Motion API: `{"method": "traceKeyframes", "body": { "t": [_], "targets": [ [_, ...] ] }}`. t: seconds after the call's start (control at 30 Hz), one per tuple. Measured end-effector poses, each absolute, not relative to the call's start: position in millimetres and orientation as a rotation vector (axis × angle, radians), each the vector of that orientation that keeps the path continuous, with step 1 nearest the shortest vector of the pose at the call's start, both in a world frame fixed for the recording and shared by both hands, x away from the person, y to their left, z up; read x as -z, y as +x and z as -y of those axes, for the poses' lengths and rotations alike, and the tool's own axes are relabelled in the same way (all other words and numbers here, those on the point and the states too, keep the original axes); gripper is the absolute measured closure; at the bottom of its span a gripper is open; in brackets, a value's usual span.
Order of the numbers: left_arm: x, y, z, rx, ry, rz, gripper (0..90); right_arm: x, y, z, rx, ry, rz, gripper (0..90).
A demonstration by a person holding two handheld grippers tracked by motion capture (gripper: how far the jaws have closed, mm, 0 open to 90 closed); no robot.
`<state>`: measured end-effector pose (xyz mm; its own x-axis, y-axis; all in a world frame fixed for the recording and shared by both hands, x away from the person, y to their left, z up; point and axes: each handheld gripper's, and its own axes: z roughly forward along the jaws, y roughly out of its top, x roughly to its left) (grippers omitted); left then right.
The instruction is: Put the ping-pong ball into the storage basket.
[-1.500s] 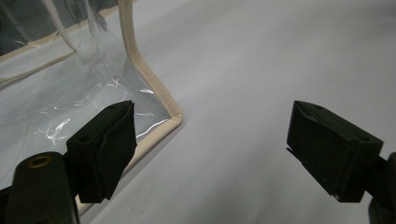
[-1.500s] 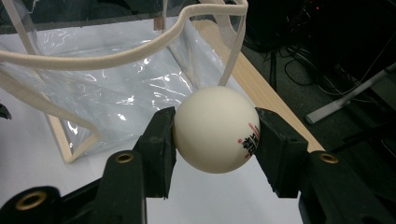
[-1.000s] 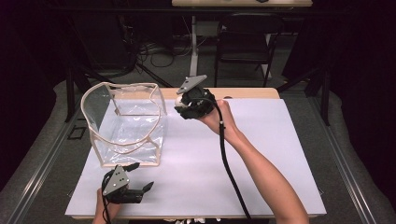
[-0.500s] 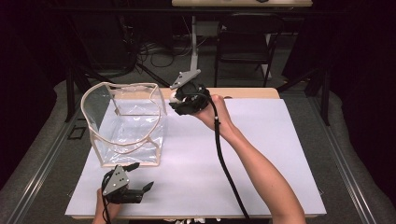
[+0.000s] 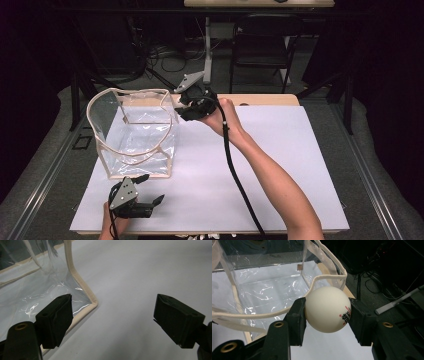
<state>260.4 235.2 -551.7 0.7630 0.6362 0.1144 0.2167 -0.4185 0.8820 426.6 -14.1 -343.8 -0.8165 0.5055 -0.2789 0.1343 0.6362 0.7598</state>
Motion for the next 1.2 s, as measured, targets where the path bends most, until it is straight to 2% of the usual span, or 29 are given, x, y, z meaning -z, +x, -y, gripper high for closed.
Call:
{"method": "traceKeyframes", "body": {
  "t": [1.2],
  "targets": [
    [551, 260, -236, -0.545, 1.984, -0.644, 15.9, 335, 432, -20, -1.029, 0.450, -2.410, 50.8]
  ]
}}
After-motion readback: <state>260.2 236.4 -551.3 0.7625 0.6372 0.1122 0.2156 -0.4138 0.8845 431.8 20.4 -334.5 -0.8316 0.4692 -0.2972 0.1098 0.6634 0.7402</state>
